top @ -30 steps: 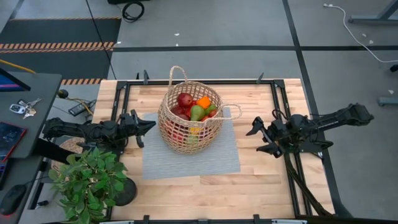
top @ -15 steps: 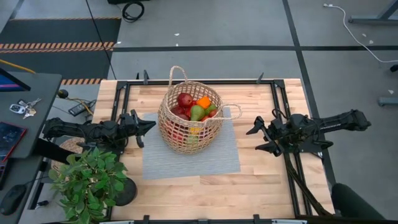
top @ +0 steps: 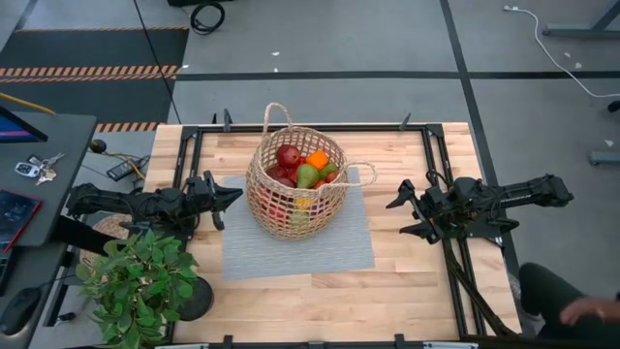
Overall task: Build produce basket
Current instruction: Return to Home Position
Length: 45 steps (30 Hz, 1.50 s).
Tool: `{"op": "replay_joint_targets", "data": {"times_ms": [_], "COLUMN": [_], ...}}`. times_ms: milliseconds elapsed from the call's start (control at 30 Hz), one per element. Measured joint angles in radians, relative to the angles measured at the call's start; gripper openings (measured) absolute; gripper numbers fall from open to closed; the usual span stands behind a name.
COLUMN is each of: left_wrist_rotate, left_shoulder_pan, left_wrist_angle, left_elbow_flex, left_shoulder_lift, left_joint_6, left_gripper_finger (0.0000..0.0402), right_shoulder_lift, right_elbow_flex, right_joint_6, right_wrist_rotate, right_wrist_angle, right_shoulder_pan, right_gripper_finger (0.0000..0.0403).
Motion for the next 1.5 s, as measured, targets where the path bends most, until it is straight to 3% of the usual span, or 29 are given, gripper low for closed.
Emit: {"op": "replay_joint_targets", "data": {"times_ms": [367, 500, 800, 1500], "left_wrist_rotate": [0.000, 0.000, 0.000, 0.000], "left_shoulder_pan": [0.000, 0.000, 0.000, 0.000], "left_wrist_angle": [0.000, 0.000, 0.000, 0.000], "left_elbow_flex": [0.000, 0.000, 0.000, 0.000], "left_shoulder_lift": [0.000, 0.000, 0.000, 0.000], "left_joint_6": [0.000, 0.000, 0.000, 0.000], "left_gripper_finger": [0.0037, 0.0040, 0.0032, 0.0034], "right_shoulder_lift": [0.000, 0.000, 0.008, 0.007], "right_elbow_flex": [0.000, 0.000, 0.000, 0.000], "right_joint_6": [0.077, 0.012, 0.053, 0.062], "right_wrist_rotate": [-0.013, -0.019, -0.022, -0.030], "right_wrist_angle": [-0.023, -0.026, -0.172, -0.058], "right_shoulder_pan": [0.001, 0.000, 0.000, 0.000], "right_gripper_finger": [0.0351, 0.0351, 0.0351, 0.0351]}}
